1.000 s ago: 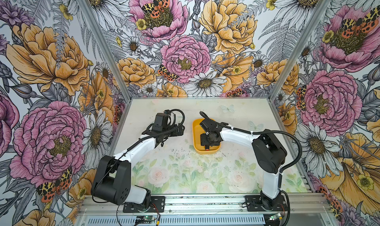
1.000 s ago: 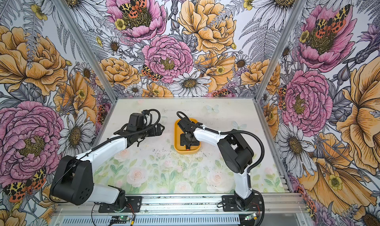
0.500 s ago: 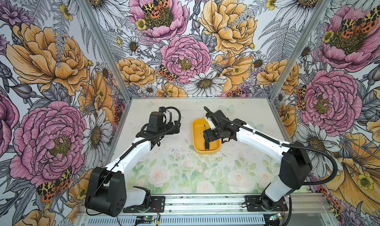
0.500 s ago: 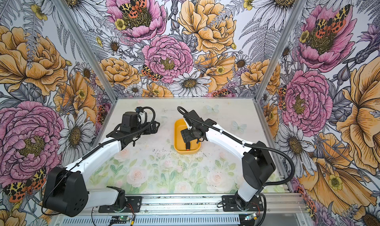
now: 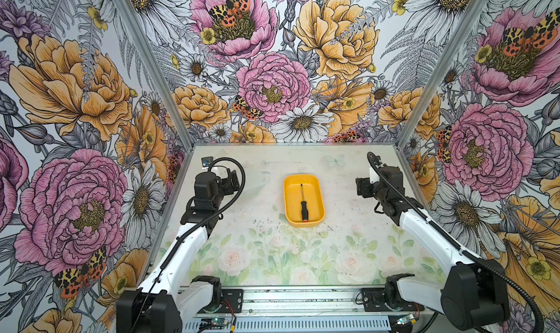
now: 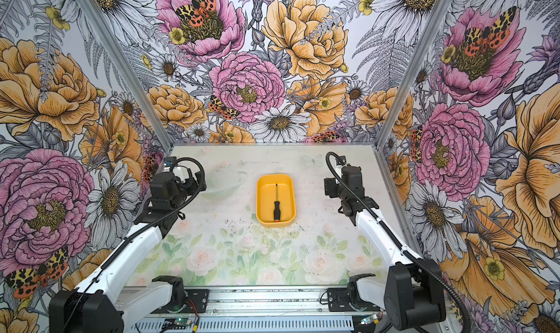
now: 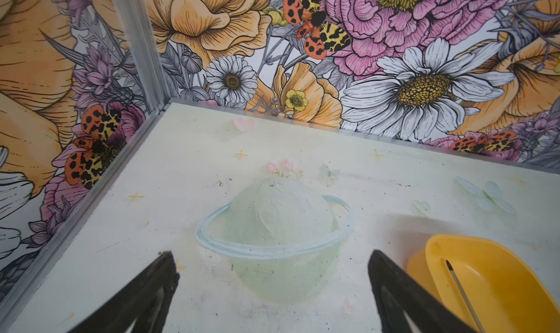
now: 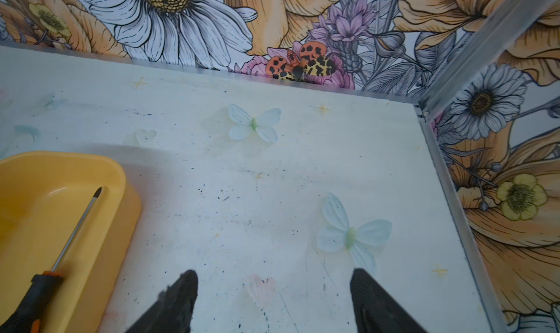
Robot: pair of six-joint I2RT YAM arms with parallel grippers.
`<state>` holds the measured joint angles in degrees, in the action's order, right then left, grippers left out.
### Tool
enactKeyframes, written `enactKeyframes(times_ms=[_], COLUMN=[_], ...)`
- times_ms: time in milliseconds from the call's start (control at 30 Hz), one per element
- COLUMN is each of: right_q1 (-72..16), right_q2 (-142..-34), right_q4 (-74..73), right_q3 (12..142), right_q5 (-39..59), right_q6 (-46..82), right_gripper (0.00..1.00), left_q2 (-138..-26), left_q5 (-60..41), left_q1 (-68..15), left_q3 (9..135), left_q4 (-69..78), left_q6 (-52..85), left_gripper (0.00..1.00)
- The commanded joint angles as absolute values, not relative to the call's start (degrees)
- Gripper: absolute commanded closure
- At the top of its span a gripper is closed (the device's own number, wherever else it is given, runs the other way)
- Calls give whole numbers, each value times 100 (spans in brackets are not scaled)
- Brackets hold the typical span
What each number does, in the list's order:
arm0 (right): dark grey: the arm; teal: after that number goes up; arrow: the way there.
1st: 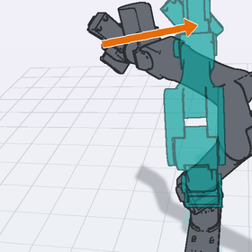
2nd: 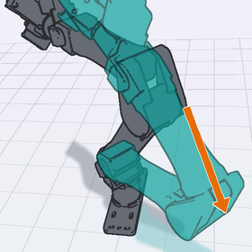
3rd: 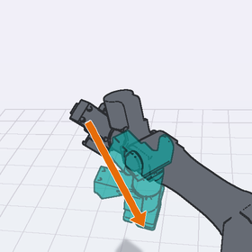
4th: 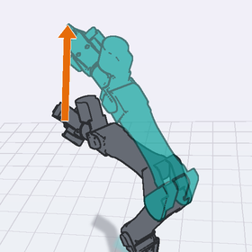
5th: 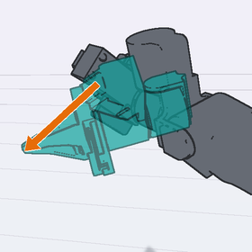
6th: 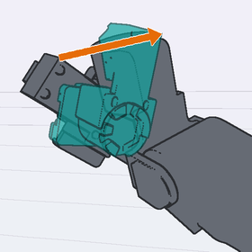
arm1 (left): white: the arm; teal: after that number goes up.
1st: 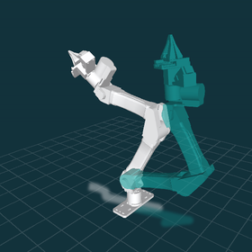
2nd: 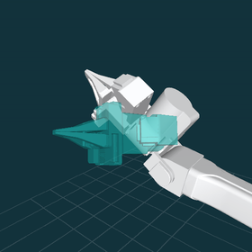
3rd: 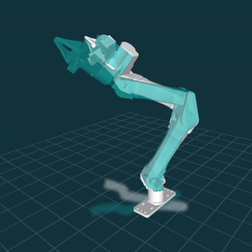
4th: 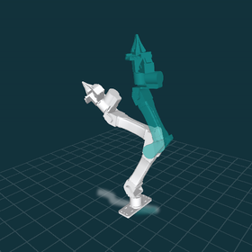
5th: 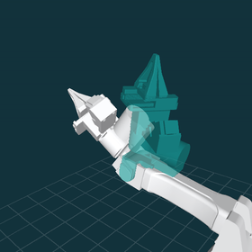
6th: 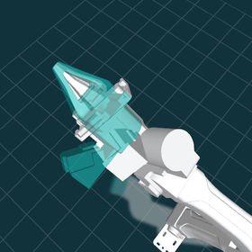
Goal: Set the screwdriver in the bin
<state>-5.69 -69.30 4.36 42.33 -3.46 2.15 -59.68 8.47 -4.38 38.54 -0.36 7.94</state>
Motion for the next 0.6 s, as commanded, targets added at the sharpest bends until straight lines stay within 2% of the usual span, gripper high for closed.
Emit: enactKeyframes(times_ms=[0, 167, 500, 567], right_q1=[-232, 94, 162, 167], right_q2=[-6840, -6924, -7587, -7824], right_q4=[-1244, -2628, -4494, -4778], right_q3=[3598, 2760, 1933, 1883], right_q5=[-551, -598, -857, -806], right_q6=[491, 697, 635, 626], right_gripper=[19, 19, 20, 20], left_q2=[-5845, -6034, -6804, -6884], left_q5=[722, 442, 257, 307], left_q1=[-167, -28, 53, 86], left_q3=[3261, 2539, 1530, 1510], left_q4=[1260, 2512, 4919, 4906], left_q6=[602, 233, 75, 35], left_gripper=[1, 1, 1, 1])
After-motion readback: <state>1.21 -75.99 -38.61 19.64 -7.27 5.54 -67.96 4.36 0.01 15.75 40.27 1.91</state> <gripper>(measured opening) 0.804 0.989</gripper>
